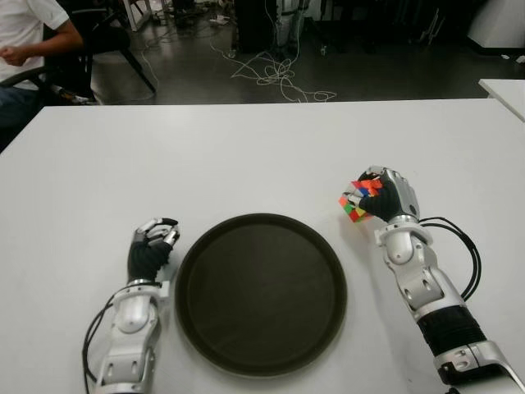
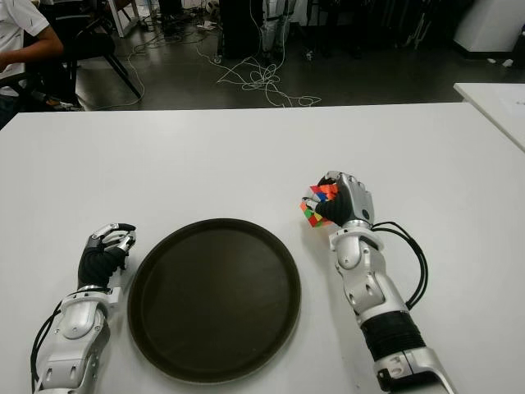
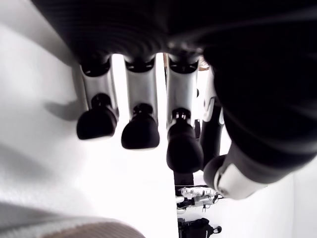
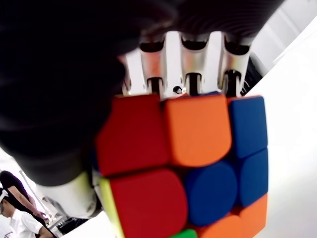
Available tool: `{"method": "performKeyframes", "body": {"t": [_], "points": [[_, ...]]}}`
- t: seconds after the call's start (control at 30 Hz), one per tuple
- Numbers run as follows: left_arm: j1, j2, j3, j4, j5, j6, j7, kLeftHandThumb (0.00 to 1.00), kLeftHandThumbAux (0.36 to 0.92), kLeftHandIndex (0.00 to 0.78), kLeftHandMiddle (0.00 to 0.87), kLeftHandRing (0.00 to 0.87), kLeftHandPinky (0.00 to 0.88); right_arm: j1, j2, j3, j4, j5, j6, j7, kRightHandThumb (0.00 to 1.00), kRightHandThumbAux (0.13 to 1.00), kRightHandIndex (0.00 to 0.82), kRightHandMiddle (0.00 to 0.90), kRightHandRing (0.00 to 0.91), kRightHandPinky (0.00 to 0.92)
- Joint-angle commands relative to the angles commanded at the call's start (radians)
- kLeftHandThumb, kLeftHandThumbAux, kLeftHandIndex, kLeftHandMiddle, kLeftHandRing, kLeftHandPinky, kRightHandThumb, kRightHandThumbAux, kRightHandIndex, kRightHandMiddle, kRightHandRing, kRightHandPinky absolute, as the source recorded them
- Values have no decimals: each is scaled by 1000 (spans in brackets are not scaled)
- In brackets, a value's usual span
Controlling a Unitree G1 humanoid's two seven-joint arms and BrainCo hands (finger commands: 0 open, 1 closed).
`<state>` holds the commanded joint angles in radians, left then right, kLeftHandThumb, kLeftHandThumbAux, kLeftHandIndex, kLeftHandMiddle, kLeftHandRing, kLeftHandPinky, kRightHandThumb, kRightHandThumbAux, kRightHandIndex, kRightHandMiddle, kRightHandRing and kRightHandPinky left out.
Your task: Pick up the Rubik's Cube and put it in the plate
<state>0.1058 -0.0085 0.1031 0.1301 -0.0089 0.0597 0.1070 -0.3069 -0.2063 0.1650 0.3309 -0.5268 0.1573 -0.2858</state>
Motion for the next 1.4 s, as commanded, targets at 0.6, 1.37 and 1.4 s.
{"method": "performKeyframes", "body": {"t": [0.6,1.37,1.4], "points": [[4,-2,1,-7,-6,3,-5,710,704,444,810,821,815,9,2,-3,-25,-9,-1,-24,247,825,705,808,814,801],[-2,7,0,12,0,-8,-9,709,705,443,804,813,802,123,100,-16,-468,28,-79,-54,327,800,643,810,829,822],[-2,7,0,12,0,-8,-9,709,705,443,804,812,802,127,106,-14,-470,29,-93,-60,330,798,641,810,829,823]]}}
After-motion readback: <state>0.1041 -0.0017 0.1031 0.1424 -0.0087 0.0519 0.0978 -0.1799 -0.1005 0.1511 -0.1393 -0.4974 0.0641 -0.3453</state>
